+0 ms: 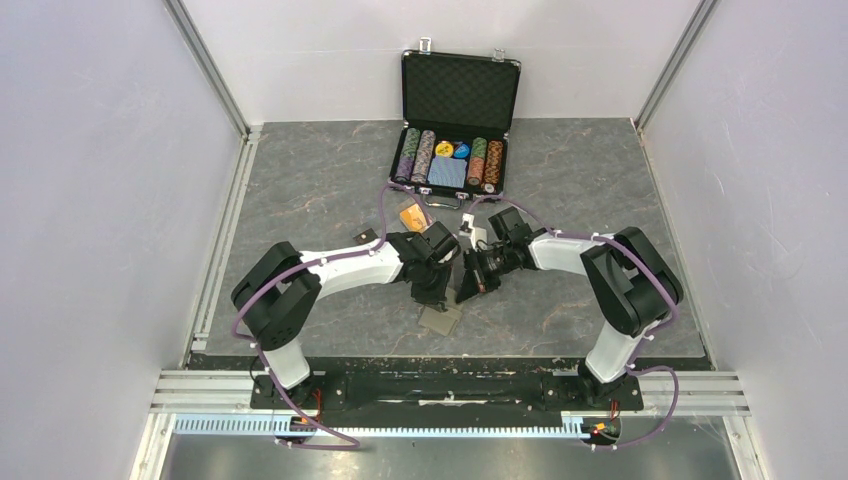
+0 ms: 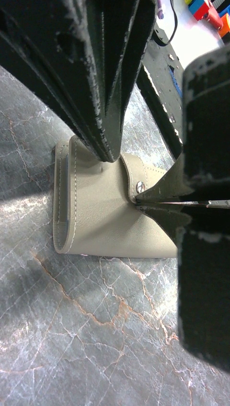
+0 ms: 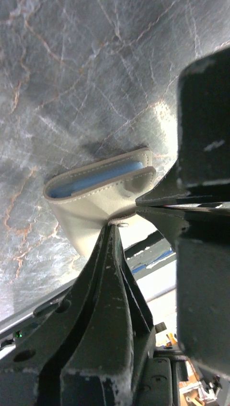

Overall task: Put the credit cards into the card holder
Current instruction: Close the card holder at the center of the board.

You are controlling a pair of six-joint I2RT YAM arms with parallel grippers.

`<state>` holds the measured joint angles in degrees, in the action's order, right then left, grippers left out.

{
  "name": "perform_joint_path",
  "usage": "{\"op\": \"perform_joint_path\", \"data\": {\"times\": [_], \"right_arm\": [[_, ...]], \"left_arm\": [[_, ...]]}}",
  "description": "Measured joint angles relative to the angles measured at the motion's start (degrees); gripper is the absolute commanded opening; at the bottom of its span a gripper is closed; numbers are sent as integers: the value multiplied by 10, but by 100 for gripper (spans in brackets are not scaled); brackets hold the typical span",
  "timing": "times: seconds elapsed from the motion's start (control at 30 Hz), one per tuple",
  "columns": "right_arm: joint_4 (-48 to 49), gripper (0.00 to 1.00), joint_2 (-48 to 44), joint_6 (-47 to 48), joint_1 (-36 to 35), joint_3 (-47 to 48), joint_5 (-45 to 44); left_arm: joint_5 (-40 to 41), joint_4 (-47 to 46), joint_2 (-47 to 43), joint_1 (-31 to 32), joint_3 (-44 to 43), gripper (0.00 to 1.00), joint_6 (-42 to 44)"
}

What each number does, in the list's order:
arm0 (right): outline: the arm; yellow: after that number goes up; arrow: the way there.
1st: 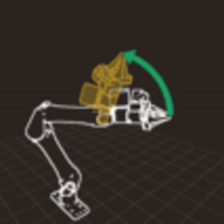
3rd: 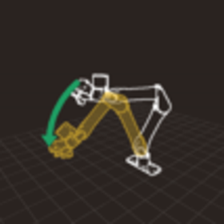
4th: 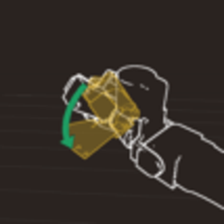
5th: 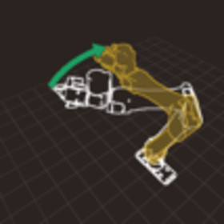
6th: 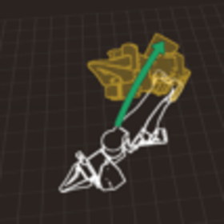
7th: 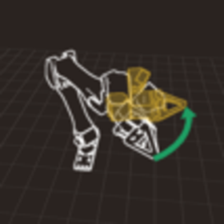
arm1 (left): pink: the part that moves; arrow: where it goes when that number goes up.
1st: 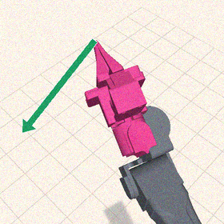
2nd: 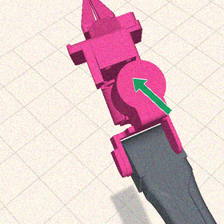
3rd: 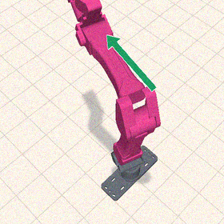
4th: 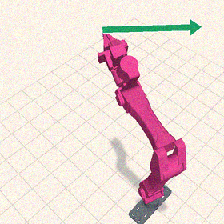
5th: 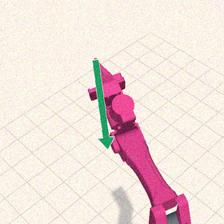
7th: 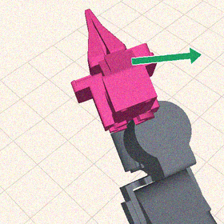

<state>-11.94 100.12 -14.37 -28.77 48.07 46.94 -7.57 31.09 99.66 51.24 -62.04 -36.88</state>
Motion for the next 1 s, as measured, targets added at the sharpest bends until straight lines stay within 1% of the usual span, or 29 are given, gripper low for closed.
{"op": "perform_joint_path", "data": {"times": [0.13,0.3,0.63,1.0], "right_arm": [[1,0,-1,0,-4,-1,21],[12,0,0,-2,-27,-1,41],[36,0,23,-20,-36,8,25],[33,0,18,-22,-37,8,25]], "left_arm": [[0,0,0,0,0,2,0],[0,4,0,0,0,2,0],[-1,6,1,0,0,2,0],[-1,6,1,0,0,2,0]]}}
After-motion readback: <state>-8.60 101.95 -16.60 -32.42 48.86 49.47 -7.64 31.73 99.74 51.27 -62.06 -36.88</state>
